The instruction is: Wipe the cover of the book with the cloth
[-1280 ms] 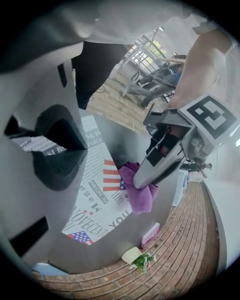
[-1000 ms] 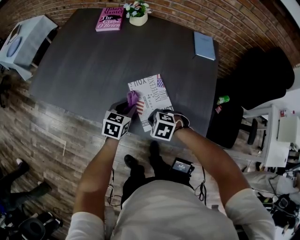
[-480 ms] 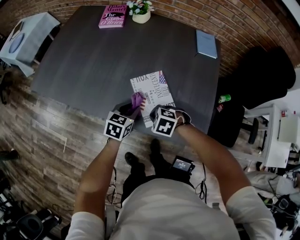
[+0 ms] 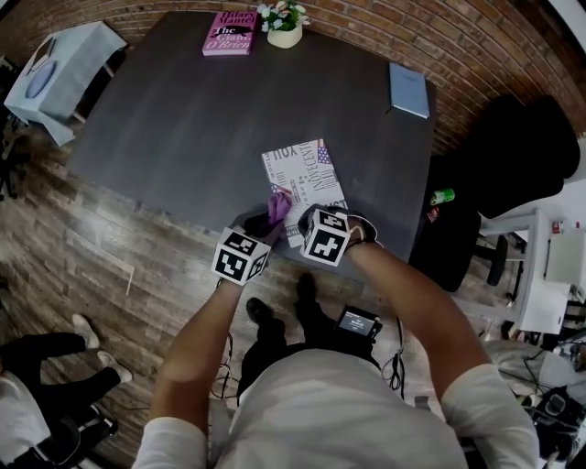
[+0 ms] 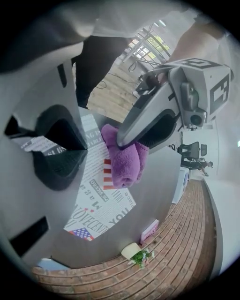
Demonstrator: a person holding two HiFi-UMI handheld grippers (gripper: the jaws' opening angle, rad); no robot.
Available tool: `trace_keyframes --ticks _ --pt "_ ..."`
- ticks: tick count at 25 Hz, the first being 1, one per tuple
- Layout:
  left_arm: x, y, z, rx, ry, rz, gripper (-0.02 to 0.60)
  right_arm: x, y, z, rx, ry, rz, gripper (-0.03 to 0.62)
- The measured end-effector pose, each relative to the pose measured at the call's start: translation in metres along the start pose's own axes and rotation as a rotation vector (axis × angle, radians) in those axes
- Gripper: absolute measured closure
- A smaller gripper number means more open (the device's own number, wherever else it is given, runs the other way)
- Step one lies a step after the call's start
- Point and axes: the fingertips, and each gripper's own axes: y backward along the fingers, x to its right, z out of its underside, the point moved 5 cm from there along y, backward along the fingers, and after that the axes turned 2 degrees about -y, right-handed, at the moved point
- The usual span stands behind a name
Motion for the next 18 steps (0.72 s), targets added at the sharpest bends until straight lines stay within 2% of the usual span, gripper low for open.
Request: trace_keyframes --ticks 18 --pt "0.036 0.012 0.018 0.001 0.012 0.068 0.469 0.000 0.001 0.001 -0.019 -0.003 0.016 0.580"
